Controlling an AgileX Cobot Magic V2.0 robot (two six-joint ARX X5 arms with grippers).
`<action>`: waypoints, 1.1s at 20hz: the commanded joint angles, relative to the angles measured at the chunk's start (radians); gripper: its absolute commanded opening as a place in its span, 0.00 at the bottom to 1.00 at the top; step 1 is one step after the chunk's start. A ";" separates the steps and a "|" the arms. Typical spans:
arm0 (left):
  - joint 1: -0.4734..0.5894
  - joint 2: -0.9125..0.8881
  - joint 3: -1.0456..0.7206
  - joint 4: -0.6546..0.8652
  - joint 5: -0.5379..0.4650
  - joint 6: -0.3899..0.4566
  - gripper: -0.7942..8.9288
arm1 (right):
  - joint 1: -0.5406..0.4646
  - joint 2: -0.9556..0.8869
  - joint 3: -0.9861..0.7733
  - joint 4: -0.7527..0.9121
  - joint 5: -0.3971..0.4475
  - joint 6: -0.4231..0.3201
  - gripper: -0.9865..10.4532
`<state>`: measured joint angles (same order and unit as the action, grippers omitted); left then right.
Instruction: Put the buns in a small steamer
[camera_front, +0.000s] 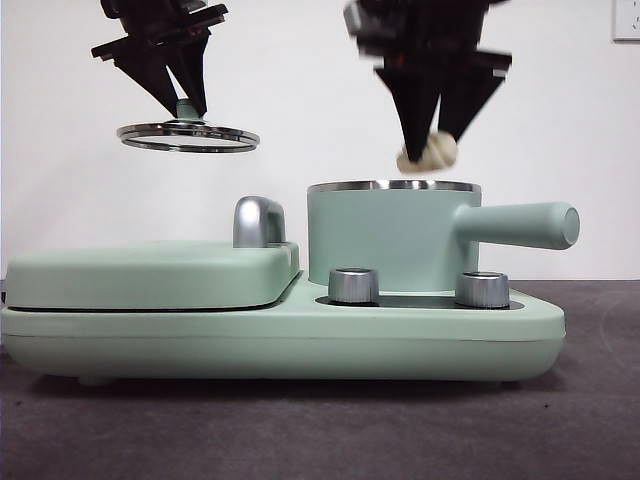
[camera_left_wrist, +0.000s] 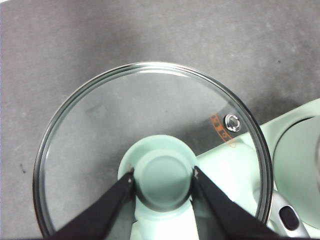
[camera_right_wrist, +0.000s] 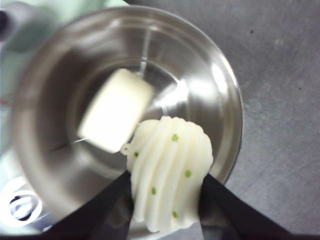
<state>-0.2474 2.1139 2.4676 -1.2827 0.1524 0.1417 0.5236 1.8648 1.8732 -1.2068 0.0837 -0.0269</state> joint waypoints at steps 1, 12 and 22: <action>-0.008 -0.008 0.047 0.023 0.002 -0.004 0.17 | 0.003 0.055 0.024 -0.016 0.024 -0.022 0.23; -0.008 -0.008 0.047 0.024 0.002 -0.003 0.17 | 0.011 0.143 0.024 -0.002 -0.028 -0.028 0.23; -0.008 -0.008 0.047 0.023 0.002 -0.003 0.17 | 0.003 0.156 0.024 0.008 -0.084 -0.024 0.31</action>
<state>-0.2531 2.1136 2.4676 -1.2827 0.1524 0.1417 0.5224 1.9945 1.8732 -1.2003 0.0044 -0.0486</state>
